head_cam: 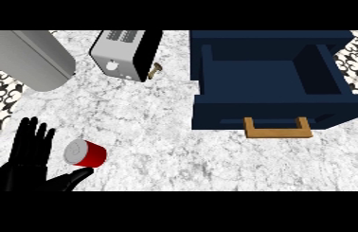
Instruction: Pick up the can, place it into the drawer and close the drawer
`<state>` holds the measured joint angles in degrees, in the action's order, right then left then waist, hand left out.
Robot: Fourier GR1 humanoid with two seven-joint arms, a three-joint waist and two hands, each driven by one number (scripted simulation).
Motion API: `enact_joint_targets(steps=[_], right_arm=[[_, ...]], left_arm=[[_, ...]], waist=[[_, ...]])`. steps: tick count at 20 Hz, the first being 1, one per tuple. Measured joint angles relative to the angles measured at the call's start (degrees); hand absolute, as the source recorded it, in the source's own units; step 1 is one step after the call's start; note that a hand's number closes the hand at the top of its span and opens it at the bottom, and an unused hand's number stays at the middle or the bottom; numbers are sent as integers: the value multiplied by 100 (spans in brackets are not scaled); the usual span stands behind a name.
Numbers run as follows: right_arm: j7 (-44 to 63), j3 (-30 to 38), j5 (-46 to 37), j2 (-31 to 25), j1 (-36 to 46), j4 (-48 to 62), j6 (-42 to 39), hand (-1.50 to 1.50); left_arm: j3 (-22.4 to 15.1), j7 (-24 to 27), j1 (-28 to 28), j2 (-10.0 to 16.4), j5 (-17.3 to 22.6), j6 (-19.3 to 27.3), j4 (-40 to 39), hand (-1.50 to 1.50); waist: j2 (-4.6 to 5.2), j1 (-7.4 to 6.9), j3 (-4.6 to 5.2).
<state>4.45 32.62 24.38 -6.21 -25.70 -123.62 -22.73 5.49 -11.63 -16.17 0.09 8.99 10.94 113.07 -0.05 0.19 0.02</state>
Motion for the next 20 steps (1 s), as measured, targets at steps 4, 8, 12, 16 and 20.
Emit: enact_joint_targets(steps=[4,8,12,16,20], right_arm=[[52,96,3,85,-24,-19,-144,-150],[88,330,191,39,18,84,-306,-150],[245,450,226,13,154,100,-290,-150],[278,399,46,177,234,28,-319,-150],[267,456,44,335,125,-112,-459,-150]], left_arm=[[60,409,-123,-5,69,-3,-403,-150],[211,841,-174,26,147,-18,-776,-150],[393,1274,-268,73,295,-140,-1219,-150],[614,1661,-99,118,394,-333,-1901,-150],[837,2197,-5,173,486,-604,-2661,-150]], waist=[[0,-2,-1],[-1,-4,0],[0,-11,1],[2,-7,-1],[1,1,1]])
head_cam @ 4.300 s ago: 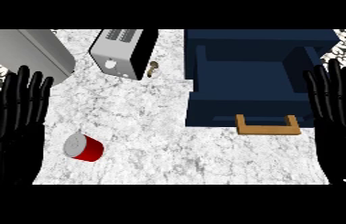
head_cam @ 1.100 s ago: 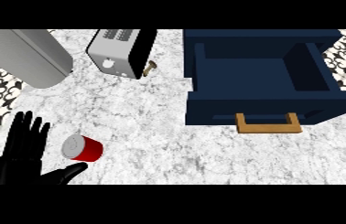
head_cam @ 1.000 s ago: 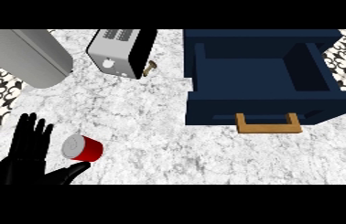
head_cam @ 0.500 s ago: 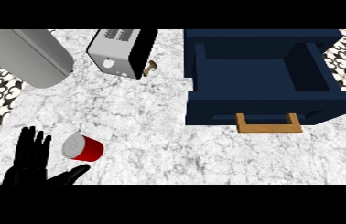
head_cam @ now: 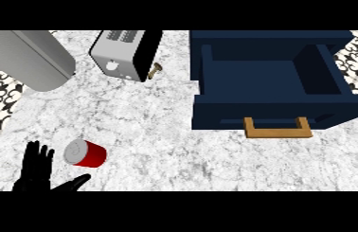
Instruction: Pick up the can, place it into the drawer and close the drawer
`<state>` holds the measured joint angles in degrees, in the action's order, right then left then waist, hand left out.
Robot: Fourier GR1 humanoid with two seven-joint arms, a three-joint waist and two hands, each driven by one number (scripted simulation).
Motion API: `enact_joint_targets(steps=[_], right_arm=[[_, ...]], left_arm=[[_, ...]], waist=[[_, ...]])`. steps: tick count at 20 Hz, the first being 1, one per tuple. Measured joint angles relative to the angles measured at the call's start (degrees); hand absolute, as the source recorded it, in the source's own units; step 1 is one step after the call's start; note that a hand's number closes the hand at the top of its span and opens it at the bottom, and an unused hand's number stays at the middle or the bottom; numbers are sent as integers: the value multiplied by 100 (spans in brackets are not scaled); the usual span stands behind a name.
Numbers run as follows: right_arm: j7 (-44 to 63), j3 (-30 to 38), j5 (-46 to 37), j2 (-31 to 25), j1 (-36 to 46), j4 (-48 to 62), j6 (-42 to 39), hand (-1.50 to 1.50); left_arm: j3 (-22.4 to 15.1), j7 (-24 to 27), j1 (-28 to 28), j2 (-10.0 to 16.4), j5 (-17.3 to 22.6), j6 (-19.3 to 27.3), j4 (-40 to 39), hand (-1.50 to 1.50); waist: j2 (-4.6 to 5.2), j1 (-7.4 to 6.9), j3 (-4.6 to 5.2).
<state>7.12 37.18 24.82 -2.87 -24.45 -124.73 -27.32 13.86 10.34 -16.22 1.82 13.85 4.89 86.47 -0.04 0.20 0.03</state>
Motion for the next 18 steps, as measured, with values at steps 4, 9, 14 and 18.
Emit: enact_joint_targets(steps=[4,9,14,18], right_arm=[[-43,172,110,42,-54,47,-215,-150],[225,416,382,-74,-31,-49,-271,-150],[226,428,284,85,61,-41,-332,-150],[459,608,601,-8,44,-151,-338,-150]], left_arm=[[56,315,180,-9,-14,-114,-563,-150],[156,590,437,-40,80,-214,-1203,-150],[229,906,648,5,179,-413,-1765,-150],[293,1135,991,15,253,-499,-2330,-150]], waist=[[0,4,-2],[0,6,-2],[1,2,-2],[1,14,-2]])
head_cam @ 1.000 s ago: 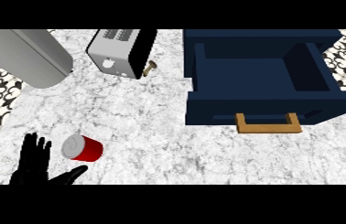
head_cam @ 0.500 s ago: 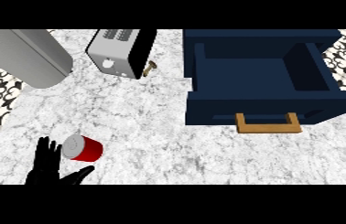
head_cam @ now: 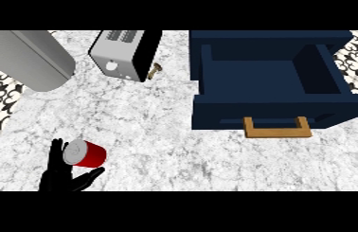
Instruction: Pick up the can, place it into the drawer and close the drawer
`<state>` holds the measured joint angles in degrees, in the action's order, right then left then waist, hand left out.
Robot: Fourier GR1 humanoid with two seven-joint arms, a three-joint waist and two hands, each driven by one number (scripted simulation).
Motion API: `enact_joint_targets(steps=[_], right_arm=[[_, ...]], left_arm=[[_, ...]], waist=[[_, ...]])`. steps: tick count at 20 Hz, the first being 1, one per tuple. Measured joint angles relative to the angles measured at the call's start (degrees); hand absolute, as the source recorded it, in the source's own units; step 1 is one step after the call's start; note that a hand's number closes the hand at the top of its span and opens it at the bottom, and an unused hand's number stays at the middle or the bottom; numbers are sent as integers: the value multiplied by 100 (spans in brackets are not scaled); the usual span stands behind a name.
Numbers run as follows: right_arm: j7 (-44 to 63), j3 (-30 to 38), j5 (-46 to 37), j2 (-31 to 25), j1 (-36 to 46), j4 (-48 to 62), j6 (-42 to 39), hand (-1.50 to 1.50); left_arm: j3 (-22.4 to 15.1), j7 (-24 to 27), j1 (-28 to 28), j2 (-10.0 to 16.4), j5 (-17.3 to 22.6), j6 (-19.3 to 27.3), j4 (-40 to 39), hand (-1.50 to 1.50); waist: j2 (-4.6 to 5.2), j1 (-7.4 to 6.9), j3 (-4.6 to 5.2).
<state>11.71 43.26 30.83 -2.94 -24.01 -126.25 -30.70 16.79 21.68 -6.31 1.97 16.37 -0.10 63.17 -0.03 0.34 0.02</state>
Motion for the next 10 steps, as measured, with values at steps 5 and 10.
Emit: enact_joint_targets(steps=[5,10], right_arm=[[-50,-12,-50,127,-133,-72,-109,-150],[115,46,151,115,-88,-132,-104,-150]], left_arm=[[12,116,198,-69,197,-39,-257,150],[65,30,668,44,424,-265,-646,150]], waist=[[-2,-2,0],[-1,1,0]])
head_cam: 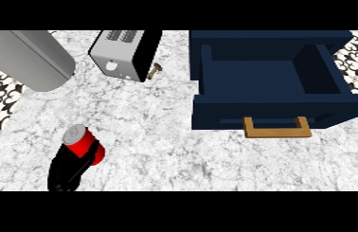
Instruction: Pick up the can, place it into the drawer and close the drawer
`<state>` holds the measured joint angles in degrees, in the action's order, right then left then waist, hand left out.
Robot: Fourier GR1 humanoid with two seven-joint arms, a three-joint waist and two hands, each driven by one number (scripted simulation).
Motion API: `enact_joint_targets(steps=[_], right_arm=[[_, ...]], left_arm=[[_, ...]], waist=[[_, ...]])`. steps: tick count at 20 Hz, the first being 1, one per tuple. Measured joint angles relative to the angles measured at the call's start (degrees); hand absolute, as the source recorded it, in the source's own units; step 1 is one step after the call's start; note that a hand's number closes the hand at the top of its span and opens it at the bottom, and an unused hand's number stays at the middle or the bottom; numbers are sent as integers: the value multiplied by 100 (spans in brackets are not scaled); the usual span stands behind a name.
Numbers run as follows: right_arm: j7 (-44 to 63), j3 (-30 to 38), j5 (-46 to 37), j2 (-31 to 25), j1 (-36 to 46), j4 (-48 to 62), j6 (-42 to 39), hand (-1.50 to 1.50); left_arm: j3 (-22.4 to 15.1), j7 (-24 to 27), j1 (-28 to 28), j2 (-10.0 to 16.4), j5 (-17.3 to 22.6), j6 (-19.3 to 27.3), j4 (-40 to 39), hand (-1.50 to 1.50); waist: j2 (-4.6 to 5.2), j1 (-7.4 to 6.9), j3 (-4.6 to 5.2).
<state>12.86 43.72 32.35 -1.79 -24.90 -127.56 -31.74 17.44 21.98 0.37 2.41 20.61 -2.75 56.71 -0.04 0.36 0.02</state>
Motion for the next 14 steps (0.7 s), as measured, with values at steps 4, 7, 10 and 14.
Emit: enact_joint_targets(steps=[4,7,10,14], right_arm=[[40,-105,-75,80,-14,-46,50,-150],[68,-130,-147,71,110,4,94,-150],[118,-72,-61,87,77,-33,56,-150],[203,9,30,67,110,-87,83,-150]], left_arm=[[-186,-263,-8,-23,109,-157,384,150],[-266,-209,75,10,131,-303,499,150],[-362,-220,146,27,149,-408,654,150],[-571,-253,560,-52,51,-387,526,150]], waist=[[-3,-12,-2],[-2,-15,-1],[-3,-11,-2],[0,8,-1]])
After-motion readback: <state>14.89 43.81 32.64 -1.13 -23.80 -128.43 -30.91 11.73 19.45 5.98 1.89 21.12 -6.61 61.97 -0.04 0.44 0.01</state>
